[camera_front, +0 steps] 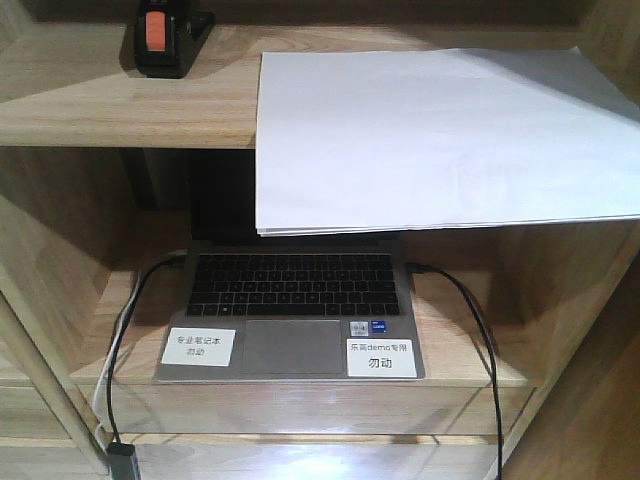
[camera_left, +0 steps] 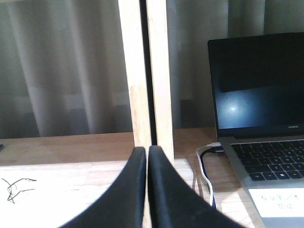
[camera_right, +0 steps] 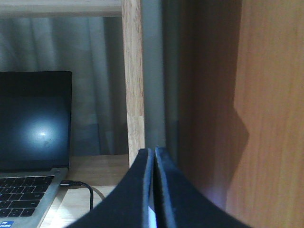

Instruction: Grab stapler and paper to desk for stapling

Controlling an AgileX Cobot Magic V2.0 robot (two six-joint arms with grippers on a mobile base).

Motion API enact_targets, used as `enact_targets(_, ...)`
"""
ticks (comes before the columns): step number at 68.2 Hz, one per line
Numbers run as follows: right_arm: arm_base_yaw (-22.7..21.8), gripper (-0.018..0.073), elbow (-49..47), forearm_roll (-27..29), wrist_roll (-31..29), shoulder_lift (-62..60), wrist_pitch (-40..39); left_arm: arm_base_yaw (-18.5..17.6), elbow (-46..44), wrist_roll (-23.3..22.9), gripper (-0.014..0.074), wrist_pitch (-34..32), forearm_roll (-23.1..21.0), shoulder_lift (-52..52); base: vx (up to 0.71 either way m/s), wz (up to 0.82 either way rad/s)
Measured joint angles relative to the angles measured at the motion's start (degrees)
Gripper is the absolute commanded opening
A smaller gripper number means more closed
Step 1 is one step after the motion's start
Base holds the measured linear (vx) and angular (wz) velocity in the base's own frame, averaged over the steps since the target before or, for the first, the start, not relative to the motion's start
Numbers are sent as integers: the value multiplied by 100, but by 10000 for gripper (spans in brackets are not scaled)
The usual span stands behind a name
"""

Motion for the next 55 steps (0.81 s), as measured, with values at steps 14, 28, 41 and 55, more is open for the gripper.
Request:
enact_targets(14, 0, -10, 0, 0, 0, 0, 0, 0, 0, 0, -6, 0, 0, 0, 0, 0)
enact_targets(28, 0, -10, 0, 0, 0, 0, 0, 0, 0, 0, -6, 0, 0, 0, 0, 0)
enact_targets(41, 0, -10, 0, 0, 0, 0, 0, 0, 0, 0, -6, 0, 0, 0, 0, 0)
enact_targets(55, 0, -10, 0, 0, 0, 0, 0, 0, 0, 0, -6, 0, 0, 0, 0, 0)
